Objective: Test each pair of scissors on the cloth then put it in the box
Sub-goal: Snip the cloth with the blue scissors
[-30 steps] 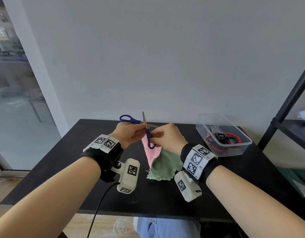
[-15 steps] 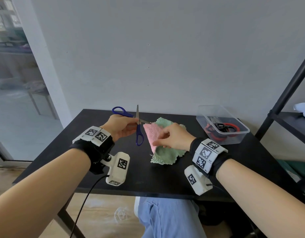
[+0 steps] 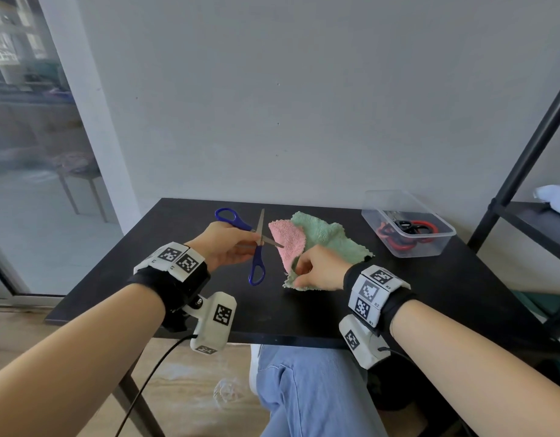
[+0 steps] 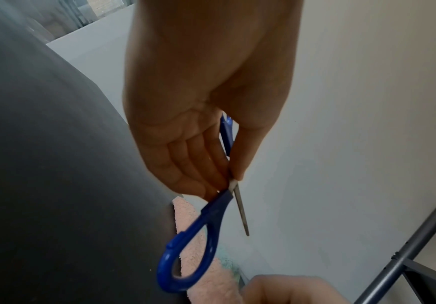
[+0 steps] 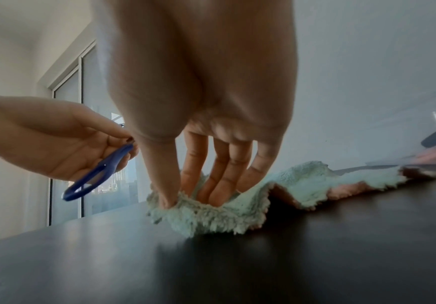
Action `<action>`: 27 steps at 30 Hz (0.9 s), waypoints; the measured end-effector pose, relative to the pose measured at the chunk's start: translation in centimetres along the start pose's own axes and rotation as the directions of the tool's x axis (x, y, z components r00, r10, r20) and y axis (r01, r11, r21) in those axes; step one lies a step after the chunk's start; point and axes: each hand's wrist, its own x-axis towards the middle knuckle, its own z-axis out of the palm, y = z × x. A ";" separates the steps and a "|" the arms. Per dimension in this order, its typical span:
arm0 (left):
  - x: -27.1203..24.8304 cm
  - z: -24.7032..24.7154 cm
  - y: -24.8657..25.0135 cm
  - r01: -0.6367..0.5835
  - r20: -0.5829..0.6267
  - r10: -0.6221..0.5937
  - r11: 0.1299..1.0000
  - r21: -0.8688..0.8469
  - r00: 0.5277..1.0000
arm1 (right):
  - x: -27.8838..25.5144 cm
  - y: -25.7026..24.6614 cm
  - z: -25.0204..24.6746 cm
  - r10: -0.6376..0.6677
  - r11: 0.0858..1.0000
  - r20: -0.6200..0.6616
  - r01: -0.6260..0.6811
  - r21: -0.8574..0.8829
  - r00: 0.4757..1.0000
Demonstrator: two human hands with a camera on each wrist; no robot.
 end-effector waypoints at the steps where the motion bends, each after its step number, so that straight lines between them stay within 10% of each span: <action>1: 0.0 -0.1 -0.1 0.005 -0.001 -0.005 1.000 0.005 1.000 | 0.0 0.0 0.0 -0.004 1.000 -0.005 0.004 0.014 1.000; 19: 2.6 1.1 0.0 0.003 0.154 -0.028 0.988 0.156 0.988 | 2.1 1.2 -3.9 0.045 0.850 -0.076 0.002 0.527 0.996; 27: 3.1 2.2 0.1 0.013 0.201 -0.044 0.988 0.152 0.979 | 2.4 0.9 -3.7 -0.018 0.881 -0.084 0.056 0.469 0.996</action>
